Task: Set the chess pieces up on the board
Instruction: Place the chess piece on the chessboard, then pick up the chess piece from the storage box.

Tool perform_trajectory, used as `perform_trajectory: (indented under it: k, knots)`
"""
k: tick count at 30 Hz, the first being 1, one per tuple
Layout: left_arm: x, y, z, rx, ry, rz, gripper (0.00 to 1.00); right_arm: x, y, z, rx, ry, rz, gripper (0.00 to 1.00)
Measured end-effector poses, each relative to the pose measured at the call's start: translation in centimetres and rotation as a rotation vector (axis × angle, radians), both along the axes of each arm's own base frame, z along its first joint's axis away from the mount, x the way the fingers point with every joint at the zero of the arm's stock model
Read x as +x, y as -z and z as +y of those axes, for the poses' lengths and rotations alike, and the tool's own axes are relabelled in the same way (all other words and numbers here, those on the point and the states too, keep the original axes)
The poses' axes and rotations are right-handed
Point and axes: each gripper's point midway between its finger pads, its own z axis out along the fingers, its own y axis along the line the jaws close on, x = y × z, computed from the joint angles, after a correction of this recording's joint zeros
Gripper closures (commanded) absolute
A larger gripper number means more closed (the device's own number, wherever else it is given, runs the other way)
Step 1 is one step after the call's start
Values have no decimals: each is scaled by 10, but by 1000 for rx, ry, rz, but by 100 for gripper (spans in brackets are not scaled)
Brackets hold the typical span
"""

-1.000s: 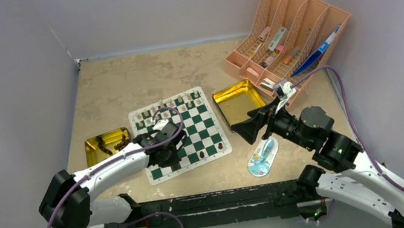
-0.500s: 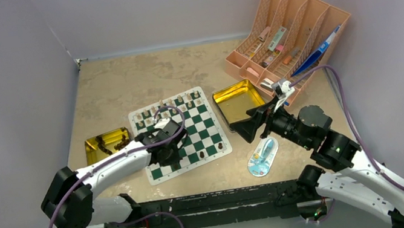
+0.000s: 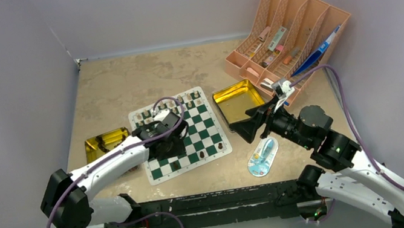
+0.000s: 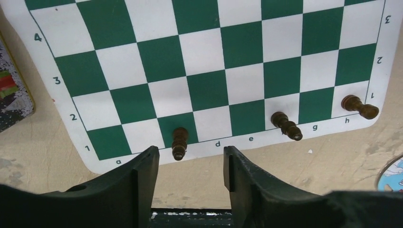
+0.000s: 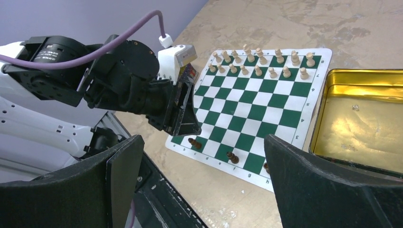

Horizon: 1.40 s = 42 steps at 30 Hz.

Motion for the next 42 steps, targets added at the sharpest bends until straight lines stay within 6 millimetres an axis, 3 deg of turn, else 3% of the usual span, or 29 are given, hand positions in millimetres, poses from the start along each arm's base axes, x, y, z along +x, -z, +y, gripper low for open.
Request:
perform_trajectory:
  k: [6, 20, 26, 36, 42]
  knots:
    - [13, -12, 12, 16, -40, -15, 45, -2, 0, 2, 2, -17, 0, 1]
    - [87, -30, 120, -35, -410, -53, 48, -12, 5, 14, 38, -94, 28, 1]
    - [93, -30, 143, -56, -506, -53, 55, -9, 14, 19, 25, -102, 44, 1]
    - [89, -29, 217, -79, -914, -66, 60, -5, 17, 28, 23, -127, 49, 1]
    - [89, -31, 247, -62, -1019, -105, 61, -5, 29, 29, 7, -127, 61, 1]
